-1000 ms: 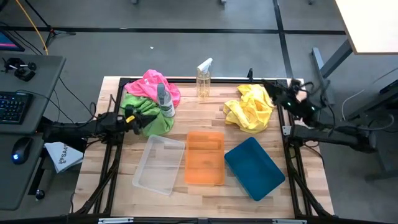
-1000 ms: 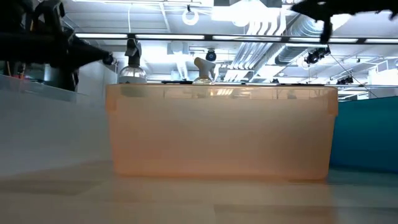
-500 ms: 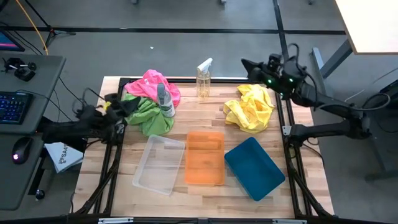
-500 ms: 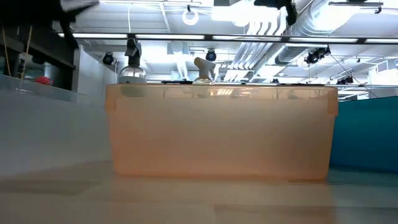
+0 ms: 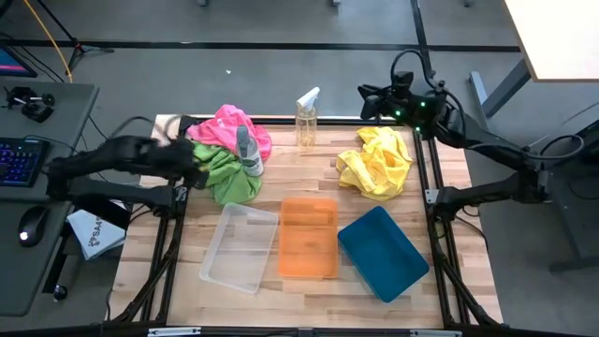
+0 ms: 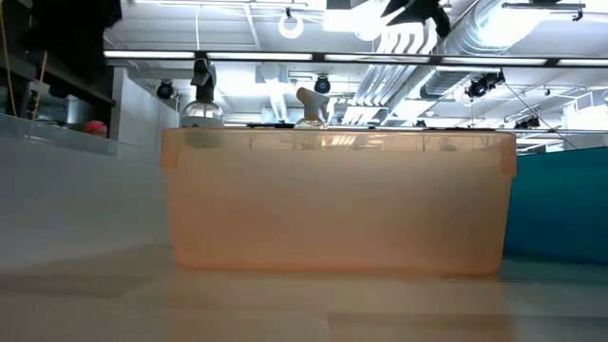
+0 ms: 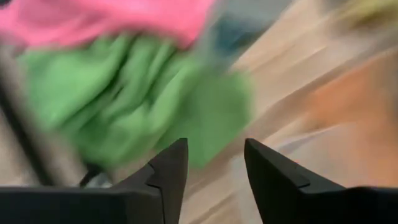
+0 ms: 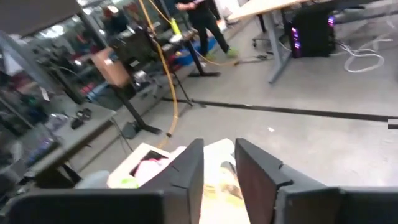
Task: Sort microfiber towel by color & place in baskets
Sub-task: Put the green towel into the white bin, then put the yellow towel into the blue bin
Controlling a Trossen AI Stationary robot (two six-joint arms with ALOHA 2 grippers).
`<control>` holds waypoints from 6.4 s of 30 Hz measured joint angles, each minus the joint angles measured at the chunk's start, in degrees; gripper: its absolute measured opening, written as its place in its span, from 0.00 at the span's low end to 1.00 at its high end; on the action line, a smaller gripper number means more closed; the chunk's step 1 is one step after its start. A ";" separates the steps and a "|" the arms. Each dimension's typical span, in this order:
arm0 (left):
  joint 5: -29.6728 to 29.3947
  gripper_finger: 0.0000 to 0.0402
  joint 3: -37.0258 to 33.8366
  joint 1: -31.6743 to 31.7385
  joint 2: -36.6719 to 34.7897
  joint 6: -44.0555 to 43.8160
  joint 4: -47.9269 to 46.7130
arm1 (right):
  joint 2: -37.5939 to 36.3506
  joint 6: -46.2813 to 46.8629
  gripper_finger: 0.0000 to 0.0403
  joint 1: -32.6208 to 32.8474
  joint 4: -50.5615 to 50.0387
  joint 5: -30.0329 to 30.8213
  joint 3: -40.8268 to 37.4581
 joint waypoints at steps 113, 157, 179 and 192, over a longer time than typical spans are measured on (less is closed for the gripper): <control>16.12 0.00 2.29 -34.78 14.41 -0.98 35.03 | -0.47 -5.57 0.32 -3.07 -8.59 -6.38 0.03; 24.47 0.56 4.55 -23.21 25.60 25.90 21.95 | -0.47 -4.40 0.32 -3.08 -9.19 -17.86 0.03; 2.50 0.60 11.60 -14.91 17.16 23.98 22.88 | 8.21 5.92 0.58 -0.85 -19.60 -20.04 -21.21; -0.41 0.60 11.60 -14.91 12.36 23.56 27.21 | 24.43 2.77 0.55 1.24 -19.59 -12.89 -17.11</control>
